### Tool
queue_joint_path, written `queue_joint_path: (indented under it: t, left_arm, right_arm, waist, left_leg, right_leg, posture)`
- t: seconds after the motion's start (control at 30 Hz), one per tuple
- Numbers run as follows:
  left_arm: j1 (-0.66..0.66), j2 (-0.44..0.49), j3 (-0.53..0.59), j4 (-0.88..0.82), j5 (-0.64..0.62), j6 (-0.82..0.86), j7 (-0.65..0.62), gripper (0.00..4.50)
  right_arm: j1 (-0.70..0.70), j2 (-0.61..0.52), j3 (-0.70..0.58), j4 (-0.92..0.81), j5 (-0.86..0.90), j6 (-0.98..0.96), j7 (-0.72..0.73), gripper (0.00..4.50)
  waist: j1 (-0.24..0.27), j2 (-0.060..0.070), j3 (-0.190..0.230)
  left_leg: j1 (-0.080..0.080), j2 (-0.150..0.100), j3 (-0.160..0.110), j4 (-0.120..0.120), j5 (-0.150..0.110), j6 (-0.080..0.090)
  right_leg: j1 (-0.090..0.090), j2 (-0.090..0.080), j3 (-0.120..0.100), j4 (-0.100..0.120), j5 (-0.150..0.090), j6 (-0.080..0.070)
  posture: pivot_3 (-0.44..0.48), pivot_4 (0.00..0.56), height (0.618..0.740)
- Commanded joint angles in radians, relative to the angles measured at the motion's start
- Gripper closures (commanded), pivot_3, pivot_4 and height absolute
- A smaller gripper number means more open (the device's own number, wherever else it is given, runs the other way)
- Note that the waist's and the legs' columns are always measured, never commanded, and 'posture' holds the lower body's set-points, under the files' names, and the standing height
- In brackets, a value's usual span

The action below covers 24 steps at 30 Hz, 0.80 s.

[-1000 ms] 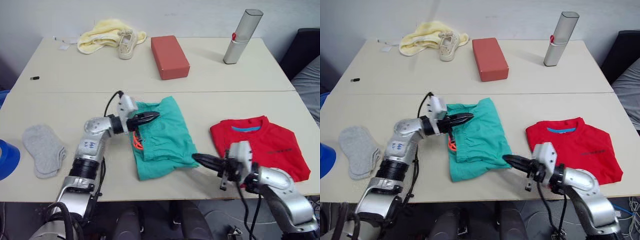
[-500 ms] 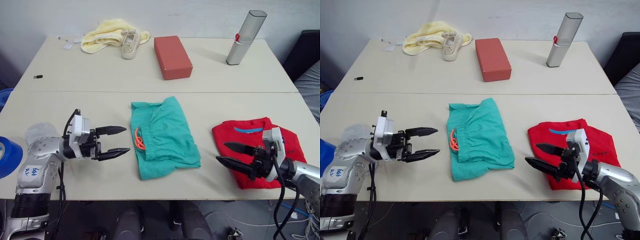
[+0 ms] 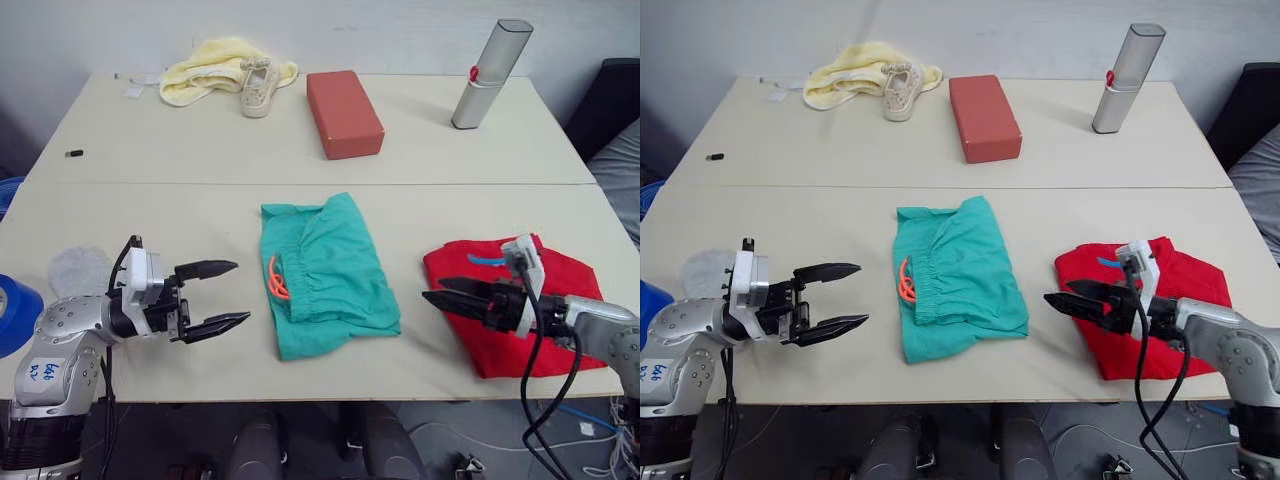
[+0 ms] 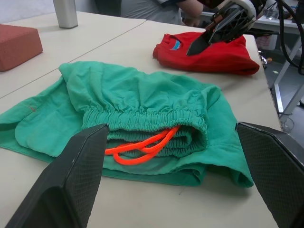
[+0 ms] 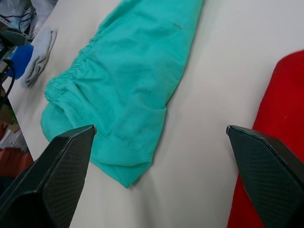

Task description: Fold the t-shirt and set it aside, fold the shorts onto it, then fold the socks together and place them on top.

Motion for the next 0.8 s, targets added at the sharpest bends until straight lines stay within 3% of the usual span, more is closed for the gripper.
queue_joint_path:
  t: [0.03,0.37,0.6,0.8]
  left_arm:
    - [-0.004,0.01,0.019,-0.03,-0.025,-0.003,0.006,0.03]
    - [-0.017,0.008,0.004,-0.036,-0.026,-0.003,0.01,0.03]
    - [-0.017,0.008,0.0,-0.05,-0.026,0.0,0.012,0.03]
    - [-0.013,0.004,-0.002,-0.048,-0.019,-0.012,0.011,0.03]
  right_arm:
    - [-0.032,0.013,0.001,0.002,0.018,0.035,-0.008,0.0]
    - [-0.142,0.069,0.086,0.064,-0.002,0.207,-0.094,0.0]
    - [-0.291,0.218,0.051,0.188,0.041,0.423,-0.225,0.0]
    - [-0.412,0.383,-0.001,0.28,0.016,0.493,-0.311,0.0]
  waist:
    - [-0.001,0.0,0.0]
    - [-0.004,0.0,0.0]
    - [-0.011,0.0,0.0]
    - [-0.021,0.0,0.0]
  left_leg:
    - [0.0,0.0,0.0,0.0,0.0,0.0]
    - [0.0,0.001,0.001,0.0,0.0,-0.001]
    - [0.001,0.003,0.002,0.0,0.0,-0.001]
    - [0.0,0.005,0.002,0.0,0.002,-0.007]
  right_leg:
    - [0.0,0.0,0.0,0.0,0.0,0.0]
    - [-0.001,0.0,0.0,0.0,0.0,0.0]
    - [-0.001,0.001,0.0,0.0,0.001,-0.002]
    - [-0.002,0.003,-0.001,0.001,0.0,-0.004]
  posture:
    - [0.0,0.15,0.74]
    - [0.0,0.15,0.74]
    - [0.0,0.15,0.74]
    - [0.0,0.15,0.74]
